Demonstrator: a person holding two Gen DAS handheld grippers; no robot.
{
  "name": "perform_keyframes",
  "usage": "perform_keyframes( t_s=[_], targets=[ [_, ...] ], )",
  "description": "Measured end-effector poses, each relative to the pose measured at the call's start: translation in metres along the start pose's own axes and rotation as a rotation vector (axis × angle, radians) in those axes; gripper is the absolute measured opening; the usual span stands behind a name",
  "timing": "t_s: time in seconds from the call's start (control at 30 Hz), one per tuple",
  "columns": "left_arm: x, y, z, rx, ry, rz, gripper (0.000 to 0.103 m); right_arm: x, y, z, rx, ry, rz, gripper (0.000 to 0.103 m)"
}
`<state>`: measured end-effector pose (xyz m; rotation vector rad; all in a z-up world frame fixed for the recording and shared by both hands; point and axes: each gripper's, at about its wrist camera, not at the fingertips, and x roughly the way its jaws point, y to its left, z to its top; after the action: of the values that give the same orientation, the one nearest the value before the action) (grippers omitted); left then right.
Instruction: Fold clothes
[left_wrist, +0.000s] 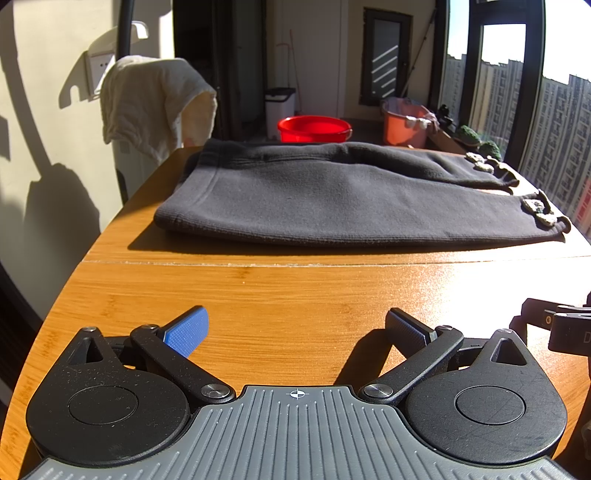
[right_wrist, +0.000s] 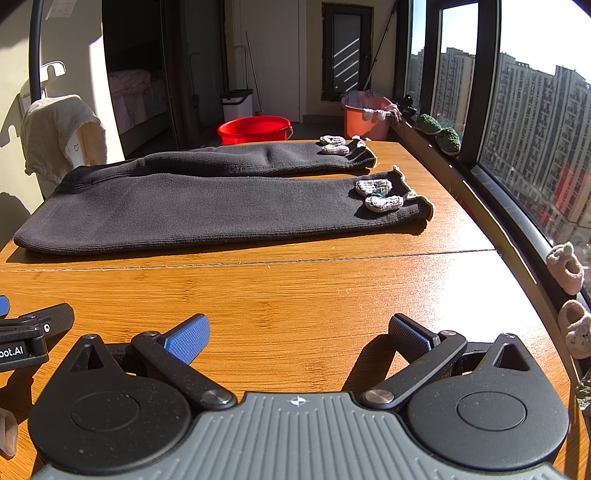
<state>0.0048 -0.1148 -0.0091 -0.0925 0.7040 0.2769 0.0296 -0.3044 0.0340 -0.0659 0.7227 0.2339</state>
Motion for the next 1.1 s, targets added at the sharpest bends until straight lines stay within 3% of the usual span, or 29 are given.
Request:
perform_keyframes(
  t_s=[0.87, 1.1],
  targets=[
    [0.0004, 0.0011, 0.0005, 0.010, 0.010, -0.008, 0.103, -0.0012, -0.0006, -0.0005, -0.028, 0.009, 0.016, 0.103],
    [0.0009, 0.0014, 0.0008, 0.010, 0.011, -0.008, 0.103, -0.0008, -0.0003, 0.0006, -0.062, 0.017, 0.056, 0.103]
  ],
)
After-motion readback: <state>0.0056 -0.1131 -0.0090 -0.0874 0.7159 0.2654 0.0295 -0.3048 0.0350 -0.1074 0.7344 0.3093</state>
